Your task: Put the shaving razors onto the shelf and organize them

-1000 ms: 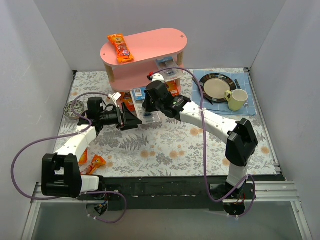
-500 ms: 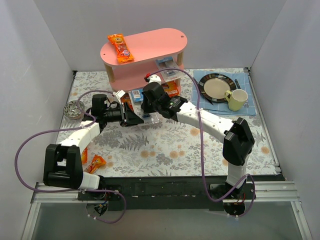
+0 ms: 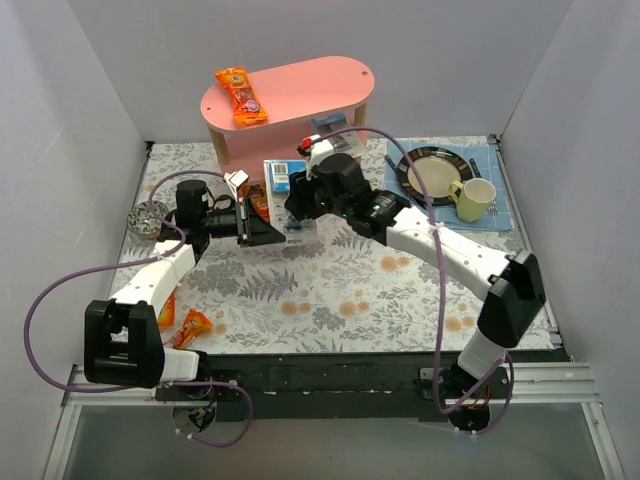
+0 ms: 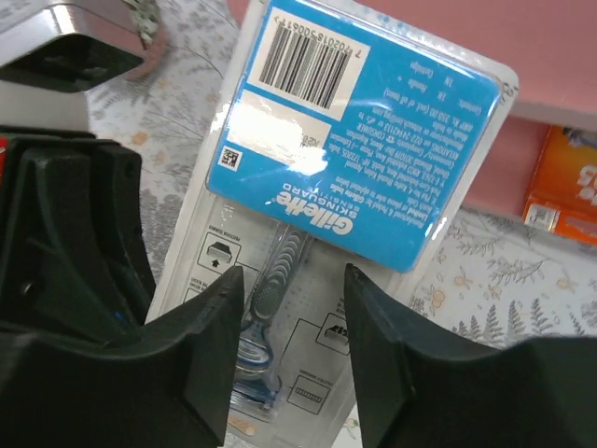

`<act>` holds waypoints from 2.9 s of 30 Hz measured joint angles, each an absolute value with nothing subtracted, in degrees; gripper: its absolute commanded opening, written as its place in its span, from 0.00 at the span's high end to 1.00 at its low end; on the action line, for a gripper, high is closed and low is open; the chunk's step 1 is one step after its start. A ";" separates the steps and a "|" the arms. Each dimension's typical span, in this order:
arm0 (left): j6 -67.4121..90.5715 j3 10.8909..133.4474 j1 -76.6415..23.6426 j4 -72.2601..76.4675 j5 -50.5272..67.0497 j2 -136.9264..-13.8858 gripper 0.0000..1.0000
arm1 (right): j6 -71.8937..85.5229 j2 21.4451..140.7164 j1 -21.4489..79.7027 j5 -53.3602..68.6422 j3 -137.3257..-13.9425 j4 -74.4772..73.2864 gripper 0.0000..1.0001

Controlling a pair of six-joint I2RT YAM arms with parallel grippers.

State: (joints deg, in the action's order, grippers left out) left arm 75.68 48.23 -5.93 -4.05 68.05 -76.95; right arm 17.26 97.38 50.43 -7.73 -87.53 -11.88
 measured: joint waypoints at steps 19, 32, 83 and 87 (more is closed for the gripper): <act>80.95 54.30 3.01 0.49 81.43 -81.21 1.00 | -6.26 69.32 39.88 -4.93 -76.34 -13.13 0.40; 86.74 70.67 8.45 1.50 83.18 -98.06 1.00 | -6.22 71.88 38.52 -4.67 -75.16 -13.15 0.41; 80.51 85.91 10.79 -15.53 74.83 -110.24 0.51 | -6.35 74.85 38.30 -5.63 -74.08 -11.77 0.41; 77.43 85.89 10.79 -19.27 71.90 -108.53 0.50 | -6.33 74.85 38.30 -5.61 -74.08 -11.77 0.41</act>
